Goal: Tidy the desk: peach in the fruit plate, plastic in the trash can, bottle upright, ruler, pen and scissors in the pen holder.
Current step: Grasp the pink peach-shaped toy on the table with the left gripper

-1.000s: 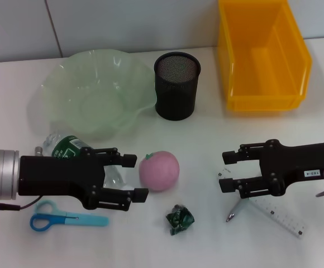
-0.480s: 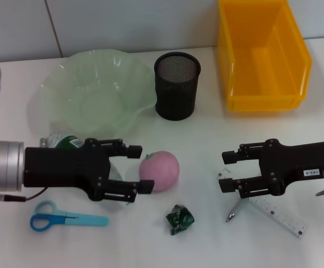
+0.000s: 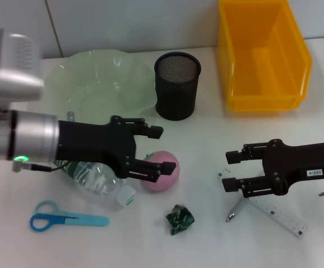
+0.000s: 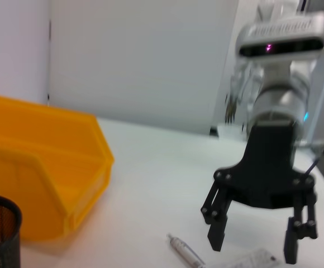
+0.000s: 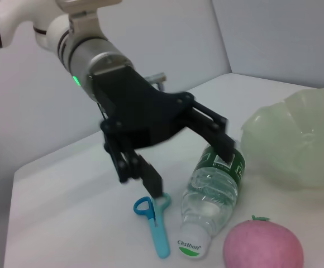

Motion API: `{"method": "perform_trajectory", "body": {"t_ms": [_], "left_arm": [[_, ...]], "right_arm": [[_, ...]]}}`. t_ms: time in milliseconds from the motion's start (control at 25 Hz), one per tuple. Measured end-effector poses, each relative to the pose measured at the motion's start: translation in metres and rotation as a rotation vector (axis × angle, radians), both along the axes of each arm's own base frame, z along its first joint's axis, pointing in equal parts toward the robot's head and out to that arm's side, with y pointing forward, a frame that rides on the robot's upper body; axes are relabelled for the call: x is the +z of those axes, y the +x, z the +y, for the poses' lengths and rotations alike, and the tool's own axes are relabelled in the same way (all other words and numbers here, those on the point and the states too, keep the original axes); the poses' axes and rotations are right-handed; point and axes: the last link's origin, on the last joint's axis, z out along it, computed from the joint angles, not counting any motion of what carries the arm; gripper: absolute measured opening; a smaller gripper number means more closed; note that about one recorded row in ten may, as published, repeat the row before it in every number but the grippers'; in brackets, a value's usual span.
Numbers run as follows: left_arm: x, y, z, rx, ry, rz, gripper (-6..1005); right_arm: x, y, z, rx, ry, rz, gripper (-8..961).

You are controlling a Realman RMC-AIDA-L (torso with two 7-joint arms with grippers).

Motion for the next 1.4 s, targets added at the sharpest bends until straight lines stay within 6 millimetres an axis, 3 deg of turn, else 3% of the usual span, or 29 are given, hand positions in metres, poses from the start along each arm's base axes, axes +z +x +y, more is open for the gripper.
{"method": "perform_trajectory", "body": {"t_ms": [240, 400, 1400], "left_arm": [[-0.022, 0.020, 0.018, -0.048, 0.003, 0.153, 840], [-0.029, 0.023, 0.021, -0.053, 0.014, 0.203, 840], [-0.053, 0.023, 0.028, -0.064, 0.025, 0.444, 838]], "right_arm": [[0.001, 0.002, 0.001, -0.011, 0.010, -0.007, 730], [0.004, 0.004, 0.002, -0.016, 0.018, -0.008, 730], [0.004, 0.007, 0.002, -0.029, 0.015, -0.029, 730]]}}
